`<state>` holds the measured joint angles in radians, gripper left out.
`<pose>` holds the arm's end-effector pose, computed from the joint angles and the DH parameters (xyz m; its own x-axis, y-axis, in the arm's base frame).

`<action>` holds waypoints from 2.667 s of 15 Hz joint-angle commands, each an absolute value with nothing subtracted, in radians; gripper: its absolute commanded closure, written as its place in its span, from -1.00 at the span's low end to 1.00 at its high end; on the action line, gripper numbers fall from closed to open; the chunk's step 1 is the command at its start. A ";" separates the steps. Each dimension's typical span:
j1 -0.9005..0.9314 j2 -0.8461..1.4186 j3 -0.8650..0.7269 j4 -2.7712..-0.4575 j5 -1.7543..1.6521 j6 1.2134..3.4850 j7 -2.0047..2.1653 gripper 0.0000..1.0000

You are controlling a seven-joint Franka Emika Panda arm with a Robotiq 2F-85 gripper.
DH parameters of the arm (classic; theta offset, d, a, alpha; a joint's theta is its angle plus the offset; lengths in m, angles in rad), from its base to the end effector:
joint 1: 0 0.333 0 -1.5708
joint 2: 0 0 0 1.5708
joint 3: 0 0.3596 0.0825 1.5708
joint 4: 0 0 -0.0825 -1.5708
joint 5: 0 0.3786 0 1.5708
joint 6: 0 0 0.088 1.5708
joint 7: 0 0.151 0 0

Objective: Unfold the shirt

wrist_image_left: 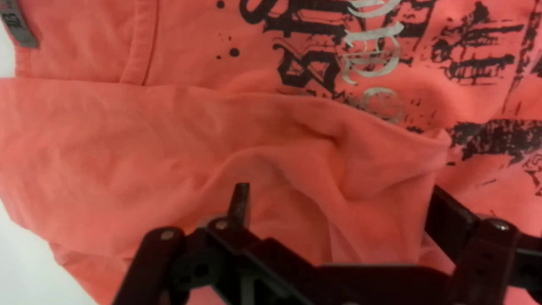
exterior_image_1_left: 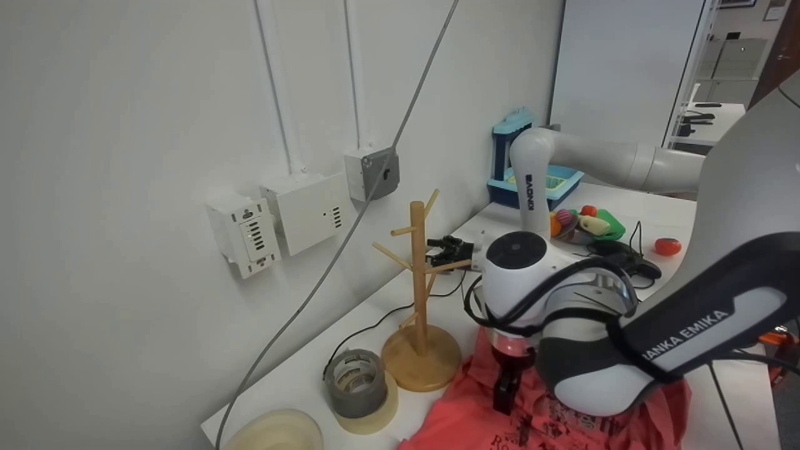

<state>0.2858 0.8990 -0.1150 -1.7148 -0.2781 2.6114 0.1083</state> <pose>0.6730 0.1209 0.0588 0.9409 0.3385 -0.0126 0.3323 -0.9153 0.2275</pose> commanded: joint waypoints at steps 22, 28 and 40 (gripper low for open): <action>0.252 0.608 -0.130 -1.944 -0.200 2.655 0.324 -1.00; 0.254 0.626 -0.149 -1.925 -0.205 2.646 0.348 -1.00; 0.087 0.777 -0.189 -1.743 -0.142 2.591 0.277 -1.00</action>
